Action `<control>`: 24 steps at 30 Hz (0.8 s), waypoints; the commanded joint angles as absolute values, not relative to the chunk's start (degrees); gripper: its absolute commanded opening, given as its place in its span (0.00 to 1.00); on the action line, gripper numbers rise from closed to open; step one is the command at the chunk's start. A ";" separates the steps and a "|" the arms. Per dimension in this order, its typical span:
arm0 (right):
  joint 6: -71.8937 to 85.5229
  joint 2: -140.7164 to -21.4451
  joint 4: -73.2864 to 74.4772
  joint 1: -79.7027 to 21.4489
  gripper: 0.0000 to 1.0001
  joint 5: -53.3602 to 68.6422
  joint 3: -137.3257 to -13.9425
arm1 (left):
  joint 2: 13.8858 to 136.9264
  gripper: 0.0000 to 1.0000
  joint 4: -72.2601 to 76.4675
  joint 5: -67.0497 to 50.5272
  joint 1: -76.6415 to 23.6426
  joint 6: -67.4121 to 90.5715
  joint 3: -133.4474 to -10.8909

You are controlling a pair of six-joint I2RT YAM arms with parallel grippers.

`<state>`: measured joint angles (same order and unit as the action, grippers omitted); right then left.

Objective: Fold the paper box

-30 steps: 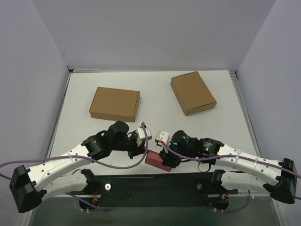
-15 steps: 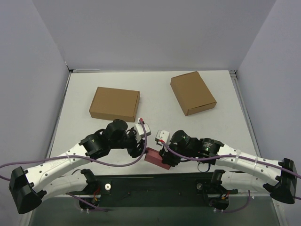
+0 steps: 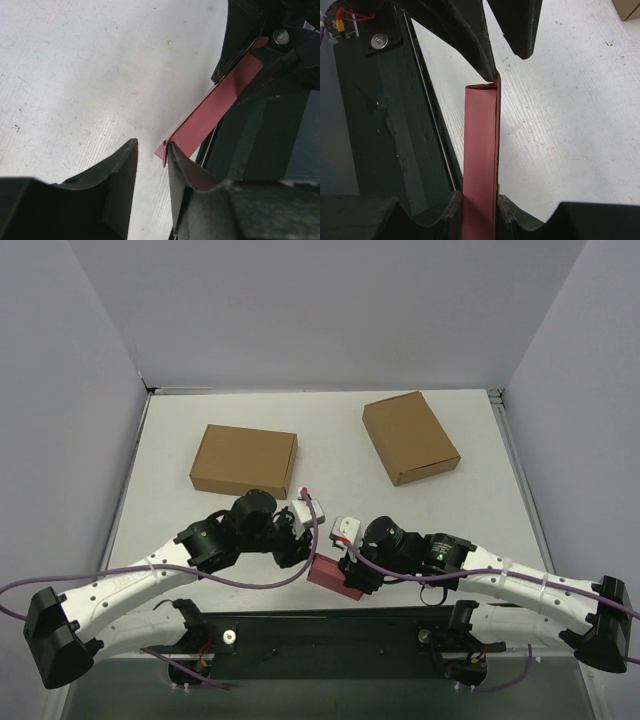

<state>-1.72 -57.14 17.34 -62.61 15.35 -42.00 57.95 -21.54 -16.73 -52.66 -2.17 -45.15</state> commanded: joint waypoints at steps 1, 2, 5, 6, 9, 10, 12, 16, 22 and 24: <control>-2.37 -57.13 16.52 -62.23 0.17 14.77 -42.28 | 57.92 0.38 -21.01 -17.75 -52.38 -2.29 -47.81; -2.37 -57.22 16.52 -62.23 0.17 14.77 -42.28 | 57.92 0.35 -20.92 -17.84 -52.30 -2.29 -47.81; -2.37 -57.30 16.52 -62.23 0.17 14.59 -42.28 | 57.92 0.31 -20.57 -18.19 -52.38 -2.11 -47.90; -2.37 -57.39 16.52 -62.23 0.17 14.50 -42.36 | 58.01 0.31 -20.57 -18.19 -52.30 -2.02 -47.81; -2.46 -57.57 16.52 -62.23 0.17 14.24 -42.36 | 58.36 0.28 -20.74 -18.81 -52.29 -1.41 -47.73; -2.46 -57.48 16.52 -62.31 0.17 13.80 -42.36 | 58.62 0.23 -21.00 -18.90 -52.38 -1.32 -47.81; -2.55 -57.74 16.52 -62.31 0.16 13.36 -42.36 | 58.97 0.22 -21.18 -19.07 -52.38 -0.71 -47.90; -2.46 -58.27 16.61 -62.31 0.16 12.83 -42.45 | 59.41 0.16 -21.09 -19.07 -52.56 -0.26 -47.99; -2.64 -59.06 16.61 -62.49 0.15 11.69 -42.54 | 60.64 0.06 -21.09 -17.14 -53.44 3.51 -48.34; -2.81 -59.06 16.61 -62.49 0.15 11.34 -42.54 | 61.17 0.02 -21.18 -16.96 -53.79 4.39 -48.52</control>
<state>-1.78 -58.81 17.32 -62.61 13.06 -42.00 60.42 -21.54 -17.50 -52.88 1.85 -45.17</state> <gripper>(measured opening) 0.286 0.061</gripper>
